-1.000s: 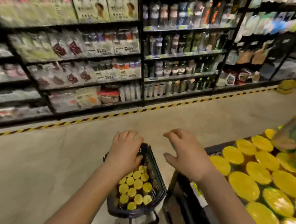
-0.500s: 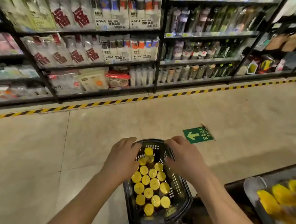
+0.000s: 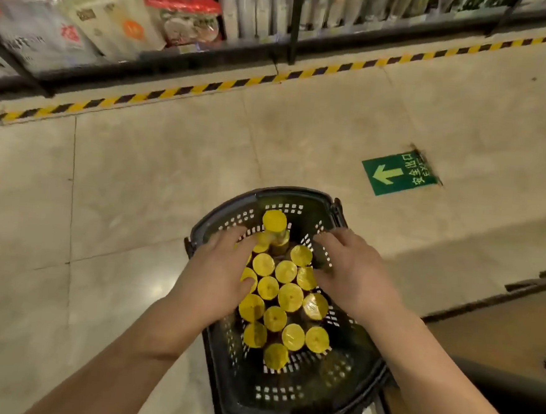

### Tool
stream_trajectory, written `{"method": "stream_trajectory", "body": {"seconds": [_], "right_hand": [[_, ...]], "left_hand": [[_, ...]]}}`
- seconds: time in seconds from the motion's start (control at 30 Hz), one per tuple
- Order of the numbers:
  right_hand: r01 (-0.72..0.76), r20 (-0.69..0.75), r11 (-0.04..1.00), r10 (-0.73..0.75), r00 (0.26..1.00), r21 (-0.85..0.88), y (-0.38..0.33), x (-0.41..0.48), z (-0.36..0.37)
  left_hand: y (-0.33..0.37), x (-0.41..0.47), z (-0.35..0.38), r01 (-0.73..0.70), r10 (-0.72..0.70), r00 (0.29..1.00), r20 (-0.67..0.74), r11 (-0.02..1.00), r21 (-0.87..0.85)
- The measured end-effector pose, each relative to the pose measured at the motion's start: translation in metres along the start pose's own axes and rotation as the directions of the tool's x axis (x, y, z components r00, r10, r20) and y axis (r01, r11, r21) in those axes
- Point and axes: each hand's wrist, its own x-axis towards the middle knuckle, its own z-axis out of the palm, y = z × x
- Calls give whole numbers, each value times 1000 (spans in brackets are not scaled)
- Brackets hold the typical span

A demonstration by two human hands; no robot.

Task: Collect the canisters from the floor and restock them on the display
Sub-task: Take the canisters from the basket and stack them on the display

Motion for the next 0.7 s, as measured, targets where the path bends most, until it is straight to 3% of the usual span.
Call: {"method": "stream_trajectory", "body": {"seconds": [0.43, 0.6, 0.7], "right_hand": [[-18, 144, 1000, 20, 989, -19, 65, 56, 177], [-73, 178, 997, 72, 981, -1, 78, 63, 207], [-88, 191, 996, 83, 978, 20, 84, 67, 215]], "left_hand": [[-50, 126, 150, -4, -4, 998, 70, 993, 117], [-49, 170, 173, 117, -129, 989, -67, 980, -159], [-43, 199, 185, 226, -278, 956, -94, 901, -371]]}}
